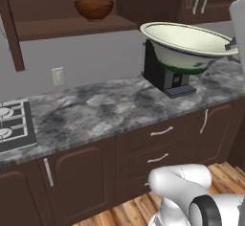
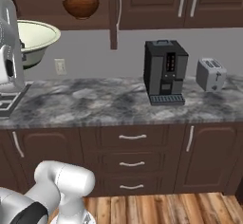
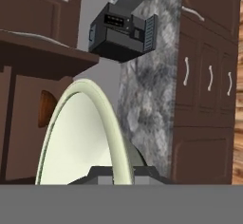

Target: Move the bowls from the cabinet to the plates on the dining table.

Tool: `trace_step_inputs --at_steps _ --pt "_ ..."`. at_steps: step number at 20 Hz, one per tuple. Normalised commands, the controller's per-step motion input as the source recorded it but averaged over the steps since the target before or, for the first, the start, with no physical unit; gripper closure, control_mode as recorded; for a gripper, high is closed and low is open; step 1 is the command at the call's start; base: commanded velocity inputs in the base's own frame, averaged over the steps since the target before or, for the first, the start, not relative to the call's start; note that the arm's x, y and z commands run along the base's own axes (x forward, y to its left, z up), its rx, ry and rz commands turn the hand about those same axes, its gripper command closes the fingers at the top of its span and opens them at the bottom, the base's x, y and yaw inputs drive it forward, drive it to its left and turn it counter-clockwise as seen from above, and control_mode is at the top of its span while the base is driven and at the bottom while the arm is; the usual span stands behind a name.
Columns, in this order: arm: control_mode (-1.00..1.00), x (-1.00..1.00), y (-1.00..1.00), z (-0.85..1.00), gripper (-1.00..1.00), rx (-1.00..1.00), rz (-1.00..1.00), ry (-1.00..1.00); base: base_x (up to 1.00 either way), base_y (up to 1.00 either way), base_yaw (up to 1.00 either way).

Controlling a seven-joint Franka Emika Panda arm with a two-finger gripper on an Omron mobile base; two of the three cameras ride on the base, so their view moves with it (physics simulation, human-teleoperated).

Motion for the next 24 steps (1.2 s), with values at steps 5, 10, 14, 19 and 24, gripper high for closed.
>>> trace_step_inputs --at_steps 5,10,14,19,24 --pt "1.0 0.0 0.0 0.0 1.0 0.0 0.0 0.0 -0.28 0.09 -0.12" --pt "1.0 0.0 0.0 0.0 1.0 0.0 0.0 0.0 -0.1 0.14 0.18" --pt "1.0 0.0 0.0 0.0 1.0 0.0 0.0 0.0 0.0 0.0 0.25" --pt "1.0 0.0 0.0 0.0 1.0 0.0 0.0 0.0 0.0 0.0 0.25" --pt "1.0 0.0 0.0 0.0 1.0 0.0 0.0 0.0 0.0 0.0 0.25"
